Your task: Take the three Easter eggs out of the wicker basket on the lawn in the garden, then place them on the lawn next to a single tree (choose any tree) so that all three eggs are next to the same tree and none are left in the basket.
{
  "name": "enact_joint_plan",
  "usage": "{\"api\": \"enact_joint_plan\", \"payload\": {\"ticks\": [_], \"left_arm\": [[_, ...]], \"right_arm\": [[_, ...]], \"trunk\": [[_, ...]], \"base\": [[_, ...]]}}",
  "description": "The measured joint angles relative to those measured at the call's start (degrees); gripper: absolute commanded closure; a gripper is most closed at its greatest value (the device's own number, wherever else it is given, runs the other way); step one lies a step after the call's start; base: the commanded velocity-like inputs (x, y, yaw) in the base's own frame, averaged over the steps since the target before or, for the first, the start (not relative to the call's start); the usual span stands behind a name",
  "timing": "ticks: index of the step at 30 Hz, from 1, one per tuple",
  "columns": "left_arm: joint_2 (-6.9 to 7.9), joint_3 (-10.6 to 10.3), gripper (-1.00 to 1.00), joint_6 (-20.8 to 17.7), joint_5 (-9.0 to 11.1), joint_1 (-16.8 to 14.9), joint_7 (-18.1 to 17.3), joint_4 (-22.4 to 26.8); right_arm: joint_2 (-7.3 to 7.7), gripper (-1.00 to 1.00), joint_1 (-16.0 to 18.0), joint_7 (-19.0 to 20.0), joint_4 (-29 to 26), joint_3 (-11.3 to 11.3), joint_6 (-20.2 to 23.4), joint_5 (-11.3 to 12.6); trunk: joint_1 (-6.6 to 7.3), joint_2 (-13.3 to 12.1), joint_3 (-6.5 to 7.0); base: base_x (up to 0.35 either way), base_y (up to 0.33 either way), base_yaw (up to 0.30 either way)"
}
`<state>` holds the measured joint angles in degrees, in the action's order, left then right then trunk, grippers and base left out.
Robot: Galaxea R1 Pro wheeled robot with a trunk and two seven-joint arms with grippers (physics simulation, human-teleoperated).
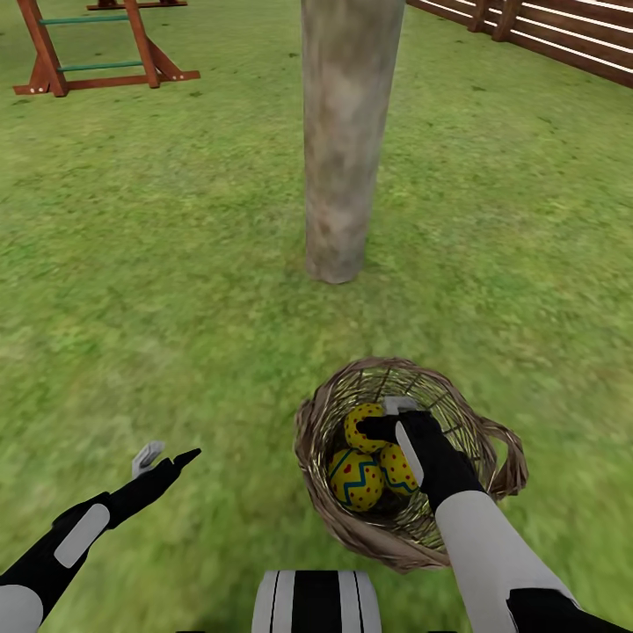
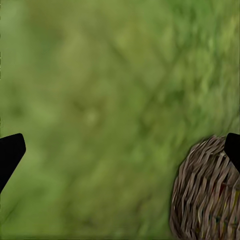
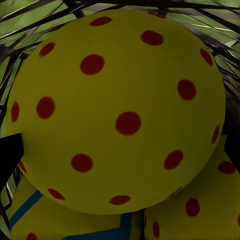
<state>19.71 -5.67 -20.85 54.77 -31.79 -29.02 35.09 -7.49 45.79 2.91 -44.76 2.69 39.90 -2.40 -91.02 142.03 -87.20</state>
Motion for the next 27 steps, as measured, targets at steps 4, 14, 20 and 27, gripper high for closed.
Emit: {"api": "enact_joint_plan", "payload": {"ticks": [4, 14, 20, 27], "left_arm": [[0.00, 0.00, -1.00, -0.03, 0.00, 0.00, 0.01, -0.02], [-0.05, -0.02, -1.00, -0.03, 0.00, 0.00, 0.00, -0.04], [-0.09, -0.07, -1.00, -0.03, 0.00, 0.00, 0.00, -0.03], [-0.51, -0.08, -1.00, -0.03, -0.08, 0.00, 0.00, -0.03]], "right_arm": [[-0.08, -1.00, -0.01, -0.03, -0.10, -0.14, 0.09, -0.21], [-0.07, -1.00, 0.03, 0.12, -0.12, -0.18, 0.07, 1.12], [-0.09, -1.00, 0.02, 0.17, -0.89, -0.20, -0.04, 1.21], [-0.08, 1.00, 0.01, 0.22, -1.55, -0.23, -0.03, 1.36]], "trunk": [[0.00, 0.00, -0.05], [0.01, 0.00, -0.90], [0.02, 0.01, -1.38], [0.02, 0.01, -1.69]], "base": [[0.000, 0.000, 0.000], [0.000, 0.000, 0.000], [0.000, 0.000, 0.000], [0.000, 0.000, 0.000]]}}
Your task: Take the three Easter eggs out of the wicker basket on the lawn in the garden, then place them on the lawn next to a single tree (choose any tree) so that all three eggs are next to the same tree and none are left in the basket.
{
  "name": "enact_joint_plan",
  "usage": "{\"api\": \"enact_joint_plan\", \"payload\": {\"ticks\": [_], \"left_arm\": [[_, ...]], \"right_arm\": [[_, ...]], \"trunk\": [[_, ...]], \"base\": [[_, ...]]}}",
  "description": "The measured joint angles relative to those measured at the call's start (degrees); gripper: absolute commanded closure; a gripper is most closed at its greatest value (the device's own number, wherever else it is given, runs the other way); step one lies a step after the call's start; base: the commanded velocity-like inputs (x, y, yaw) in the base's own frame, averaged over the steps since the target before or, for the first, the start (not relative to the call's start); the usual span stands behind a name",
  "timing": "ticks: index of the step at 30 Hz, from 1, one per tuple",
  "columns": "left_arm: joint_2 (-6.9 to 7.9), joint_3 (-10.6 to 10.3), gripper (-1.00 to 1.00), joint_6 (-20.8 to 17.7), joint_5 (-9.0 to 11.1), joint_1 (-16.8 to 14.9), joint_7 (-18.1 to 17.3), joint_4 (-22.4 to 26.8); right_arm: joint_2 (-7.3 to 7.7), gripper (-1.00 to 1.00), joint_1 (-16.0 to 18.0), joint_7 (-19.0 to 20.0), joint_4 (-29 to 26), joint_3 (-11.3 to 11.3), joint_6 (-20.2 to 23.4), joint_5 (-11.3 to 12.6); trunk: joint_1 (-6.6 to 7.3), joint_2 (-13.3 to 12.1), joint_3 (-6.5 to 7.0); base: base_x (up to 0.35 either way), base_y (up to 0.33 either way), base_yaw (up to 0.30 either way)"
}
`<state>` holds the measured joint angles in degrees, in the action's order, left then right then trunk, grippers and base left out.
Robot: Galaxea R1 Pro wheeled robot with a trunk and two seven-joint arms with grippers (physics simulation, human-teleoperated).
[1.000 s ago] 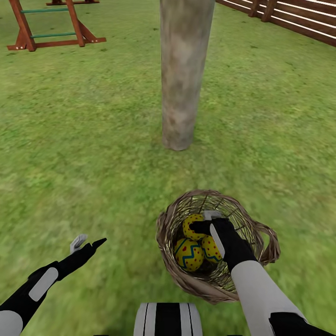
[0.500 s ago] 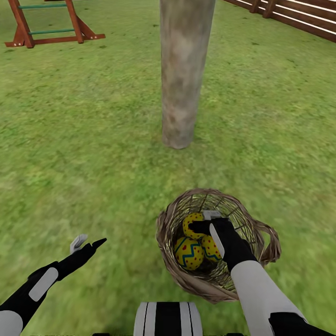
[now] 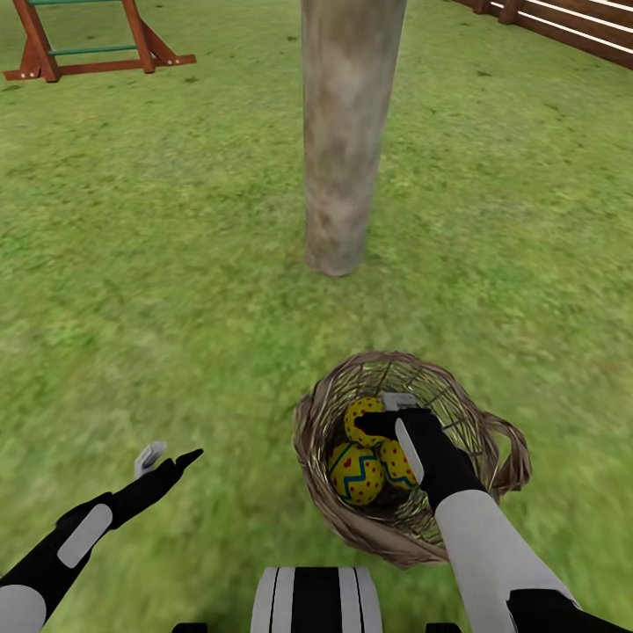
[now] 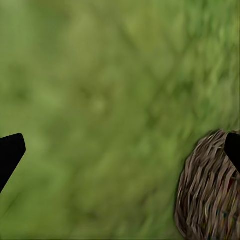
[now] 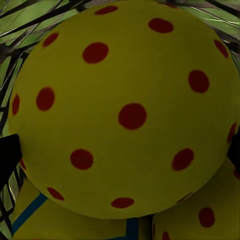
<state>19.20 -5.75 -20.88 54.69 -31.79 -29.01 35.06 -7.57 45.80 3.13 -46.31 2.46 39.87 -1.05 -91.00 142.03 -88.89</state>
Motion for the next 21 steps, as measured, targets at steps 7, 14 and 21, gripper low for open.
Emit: {"api": "enact_joint_plan", "payload": {"ticks": [7, 14, 21], "left_arm": [[-0.02, 0.00, -1.00, 0.00, -0.01, 0.00, 0.00, 0.00], [-0.10, 0.00, -1.00, 0.00, -0.01, 0.00, 0.00, 0.00], [-0.10, 0.00, -1.00, 0.01, -0.01, 0.00, 0.00, 0.00]], "right_arm": [[0.03, 1.00, 0.00, 0.00, 0.01, 0.00, 0.00, 0.07], [0.03, 1.00, -0.02, 0.00, 0.00, 0.00, -0.01, 0.07], [0.03, 1.00, 0.00, 0.00, -0.02, -0.01, -0.01, 0.04]], "trunk": [[0.00, 0.00, 0.00], [0.00, 0.00, 0.00], [0.00, 0.00, 0.00]], "base": [[0.000, 0.000, 0.000], [0.000, 0.000, 0.000], [0.000, 0.000, 0.000]]}}
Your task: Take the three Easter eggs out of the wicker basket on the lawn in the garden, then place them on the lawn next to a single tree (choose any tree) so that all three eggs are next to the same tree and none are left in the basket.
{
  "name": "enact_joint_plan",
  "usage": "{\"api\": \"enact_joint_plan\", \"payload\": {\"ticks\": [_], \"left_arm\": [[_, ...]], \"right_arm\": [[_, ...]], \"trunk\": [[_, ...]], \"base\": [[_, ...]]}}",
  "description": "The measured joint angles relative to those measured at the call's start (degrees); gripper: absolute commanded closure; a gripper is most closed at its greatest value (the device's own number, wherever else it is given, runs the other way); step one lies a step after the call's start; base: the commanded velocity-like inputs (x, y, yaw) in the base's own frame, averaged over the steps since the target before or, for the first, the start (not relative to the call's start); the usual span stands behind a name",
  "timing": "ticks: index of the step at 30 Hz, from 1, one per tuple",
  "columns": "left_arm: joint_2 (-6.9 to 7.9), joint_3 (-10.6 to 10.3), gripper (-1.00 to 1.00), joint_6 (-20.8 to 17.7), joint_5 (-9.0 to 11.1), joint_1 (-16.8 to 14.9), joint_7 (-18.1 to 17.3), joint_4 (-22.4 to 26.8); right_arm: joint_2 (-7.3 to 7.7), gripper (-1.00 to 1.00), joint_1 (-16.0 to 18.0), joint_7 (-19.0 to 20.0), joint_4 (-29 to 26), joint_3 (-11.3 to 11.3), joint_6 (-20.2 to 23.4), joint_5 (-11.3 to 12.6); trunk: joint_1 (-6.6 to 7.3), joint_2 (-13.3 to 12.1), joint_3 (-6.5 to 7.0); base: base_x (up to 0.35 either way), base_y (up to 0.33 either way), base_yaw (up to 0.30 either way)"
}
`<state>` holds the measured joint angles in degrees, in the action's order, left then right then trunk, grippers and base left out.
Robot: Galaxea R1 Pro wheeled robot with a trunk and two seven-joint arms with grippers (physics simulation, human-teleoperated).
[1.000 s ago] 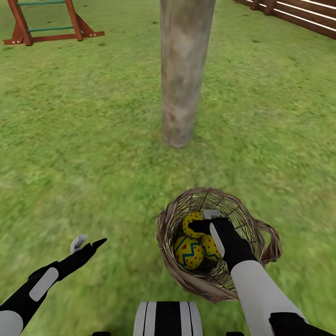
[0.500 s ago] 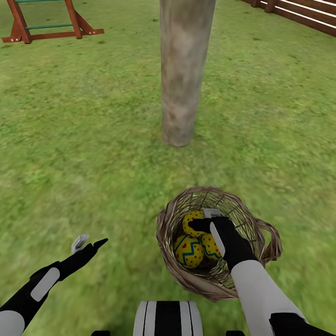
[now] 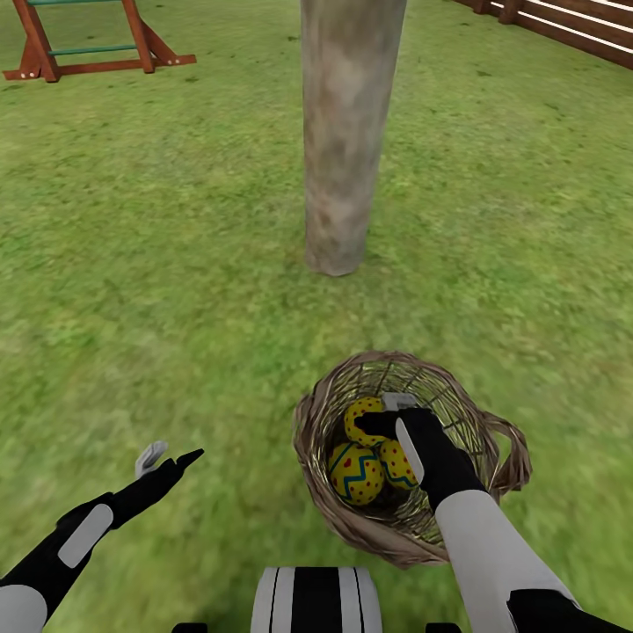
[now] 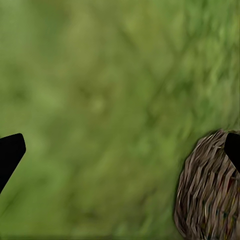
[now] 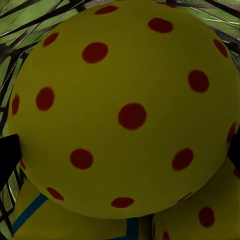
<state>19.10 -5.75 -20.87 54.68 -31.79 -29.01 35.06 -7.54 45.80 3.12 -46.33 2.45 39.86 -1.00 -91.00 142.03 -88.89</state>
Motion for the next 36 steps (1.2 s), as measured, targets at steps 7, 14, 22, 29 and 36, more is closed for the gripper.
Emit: {"api": "enact_joint_plan", "payload": {"ticks": [7, 14, 22, 29, 36], "left_arm": [[0.00, 0.00, -1.00, -0.01, 0.00, 0.00, 0.00, 0.00], [0.00, -0.09, -1.00, -0.01, 0.01, 0.00, 0.00, 0.02], [-0.02, -0.09, -1.00, -0.01, 0.01, 0.00, 0.00, 0.08], [-0.08, -0.10, -1.00, -0.01, 0.01, 0.00, 0.00, 0.10], [-0.09, -0.44, -1.00, -0.02, 0.01, 0.00, 0.00, 0.10]], "right_arm": [[0.01, 1.00, 0.00, -0.02, 0.02, 0.01, 0.00, 0.02], [0.05, 1.00, -0.04, -0.24, 1.40, 0.10, -0.04, -1.92], [0.05, 1.00, -0.03, -0.24, 1.40, 0.10, -0.05, -1.92], [0.05, 1.00, -0.03, -0.24, 1.41, 0.10, -0.04, -1.86], [-0.01, 1.00, -0.03, -0.24, 1.41, 0.10, -0.01, -1.79]], "trunk": [[0.00, 0.00, 0.00], [1.29, -2.40, 1.07], [2.39, -4.41, 1.96], [3.93, -7.21, 3.22], [5.47, -10.02, 4.86]], "base": [[0.000, 0.000, 0.000], [0.000, 0.000, 0.000], [0.000, 0.000, 0.000], [0.000, 0.000, 0.000], [0.000, 0.000, 0.000]]}}
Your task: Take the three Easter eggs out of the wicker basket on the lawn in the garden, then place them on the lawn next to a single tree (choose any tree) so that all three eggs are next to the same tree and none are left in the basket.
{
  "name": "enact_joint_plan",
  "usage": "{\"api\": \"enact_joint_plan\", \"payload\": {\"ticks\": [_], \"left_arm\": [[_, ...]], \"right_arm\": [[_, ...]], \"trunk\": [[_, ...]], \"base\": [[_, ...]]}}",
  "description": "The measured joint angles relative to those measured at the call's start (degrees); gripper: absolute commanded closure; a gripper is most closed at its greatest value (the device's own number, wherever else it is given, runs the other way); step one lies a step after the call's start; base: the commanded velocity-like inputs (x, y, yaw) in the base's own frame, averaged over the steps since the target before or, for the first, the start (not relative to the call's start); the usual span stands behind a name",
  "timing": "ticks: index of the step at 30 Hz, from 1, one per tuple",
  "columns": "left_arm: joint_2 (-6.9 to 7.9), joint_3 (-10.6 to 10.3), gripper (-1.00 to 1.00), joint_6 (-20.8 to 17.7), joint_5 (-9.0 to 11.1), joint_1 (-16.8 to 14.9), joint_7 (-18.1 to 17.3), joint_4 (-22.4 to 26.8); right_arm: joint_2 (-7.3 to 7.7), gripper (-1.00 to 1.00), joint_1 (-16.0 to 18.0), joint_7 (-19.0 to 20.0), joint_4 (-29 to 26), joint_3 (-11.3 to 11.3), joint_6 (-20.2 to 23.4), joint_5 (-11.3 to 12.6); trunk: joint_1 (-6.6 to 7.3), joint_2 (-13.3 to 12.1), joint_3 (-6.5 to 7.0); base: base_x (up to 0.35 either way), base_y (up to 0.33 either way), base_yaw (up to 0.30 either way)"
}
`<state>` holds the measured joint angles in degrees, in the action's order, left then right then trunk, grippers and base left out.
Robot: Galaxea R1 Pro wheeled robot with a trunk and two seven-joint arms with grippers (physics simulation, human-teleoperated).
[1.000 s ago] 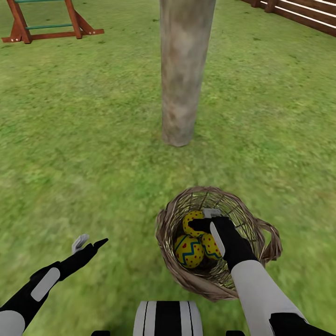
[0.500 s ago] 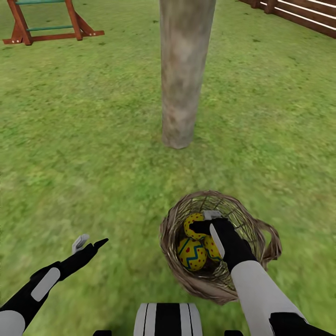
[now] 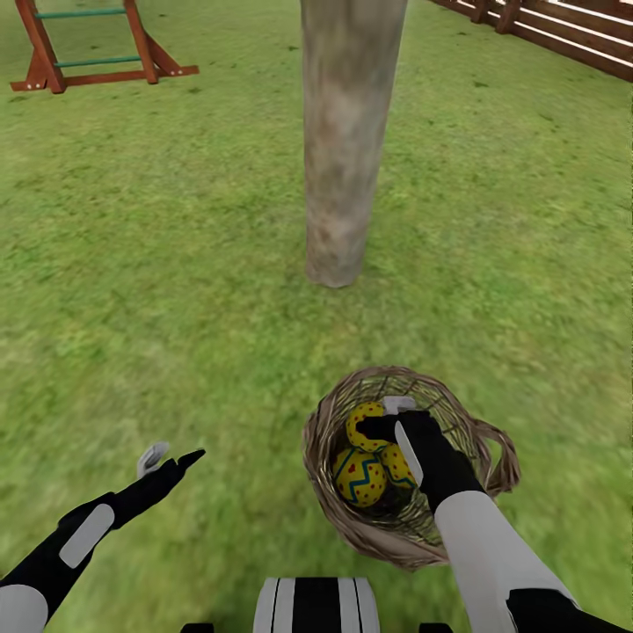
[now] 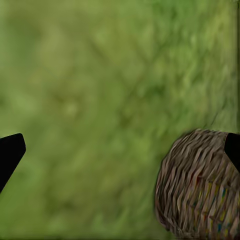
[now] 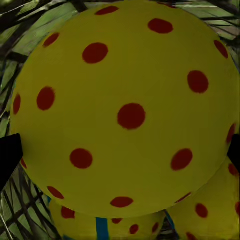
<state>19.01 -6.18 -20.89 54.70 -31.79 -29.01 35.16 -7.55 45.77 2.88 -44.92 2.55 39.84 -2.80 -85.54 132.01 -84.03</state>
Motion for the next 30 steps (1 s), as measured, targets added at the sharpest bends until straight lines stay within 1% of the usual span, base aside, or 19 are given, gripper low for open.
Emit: {"api": "enact_joint_plan", "payload": {"ticks": [8, 17, 30], "left_arm": [[-0.02, -0.08, -1.00, 0.00, 0.00, 0.00, 0.00, 0.00], [-0.57, -0.09, -1.00, 0.00, -0.16, 0.00, 0.00, -0.03], [-0.70, -0.33, -1.00, 0.00, -0.20, 0.00, 0.00, 0.00]], "right_arm": [[0.00, 1.00, -0.02, 0.00, 0.00, 0.00, -0.02, 0.00], [-0.03, 1.00, 0.00, 0.00, 0.00, 0.00, -0.04, 0.00], [0.02, 1.00, -0.01, 0.00, 0.01, 0.00, -0.04, -0.03]], "trunk": [[1.76, -3.21, 2.15], [3.73, -6.82, 4.59], [6.59, -12.03, 8.12]], "base": [[0.000, 0.000, 0.000], [0.000, 0.000, 0.000], [0.000, 0.000, 0.000]]}}
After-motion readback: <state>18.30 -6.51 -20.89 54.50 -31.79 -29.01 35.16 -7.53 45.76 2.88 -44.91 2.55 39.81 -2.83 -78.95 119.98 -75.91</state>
